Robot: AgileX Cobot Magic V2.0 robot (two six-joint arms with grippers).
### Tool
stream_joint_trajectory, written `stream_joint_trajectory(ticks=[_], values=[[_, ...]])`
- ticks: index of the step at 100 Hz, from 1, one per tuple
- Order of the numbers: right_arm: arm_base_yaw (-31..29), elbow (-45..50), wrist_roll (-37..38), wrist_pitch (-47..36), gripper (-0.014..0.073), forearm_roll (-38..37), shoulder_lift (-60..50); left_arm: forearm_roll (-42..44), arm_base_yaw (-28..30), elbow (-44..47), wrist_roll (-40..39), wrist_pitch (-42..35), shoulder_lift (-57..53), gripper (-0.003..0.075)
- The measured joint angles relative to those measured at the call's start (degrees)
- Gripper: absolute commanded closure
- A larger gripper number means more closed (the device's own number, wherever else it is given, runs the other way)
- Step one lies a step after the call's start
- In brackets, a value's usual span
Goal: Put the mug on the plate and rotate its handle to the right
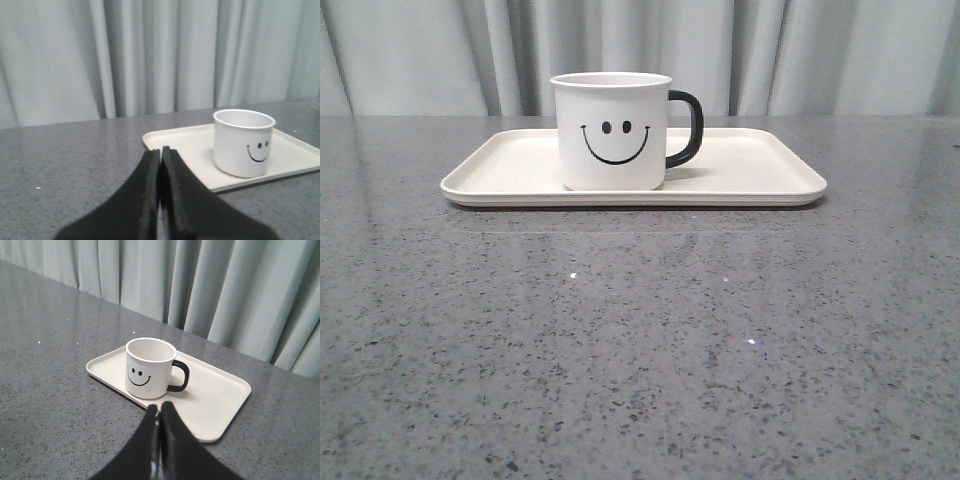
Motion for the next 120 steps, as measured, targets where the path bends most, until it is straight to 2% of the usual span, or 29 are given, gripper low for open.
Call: stream_joint_trajectory(ticks=[29,51,66,120], values=[[0.0,0.0,0.0,0.0,0.0655,0.0,0.0,2.9,11.92,8.85,-0.1,-1.99,-7.92,0.0739],[0.0,0.0,0.0,0.0,0.0655,0.0,0.0,7.23,18.57,8.98,-4.94,4.01,-9.98,0.0739],[0.0,0.0,0.0,0.0,0.0655,0.0,0.0,8.69,19.84,8.98,-6.96,7.58,-9.98,0.0739],[0.0,0.0,0.0,0.0,0.0655,0.0,0.0,8.69,19.84,8.98,-7.23,8.04,-9.98,0.0739]])
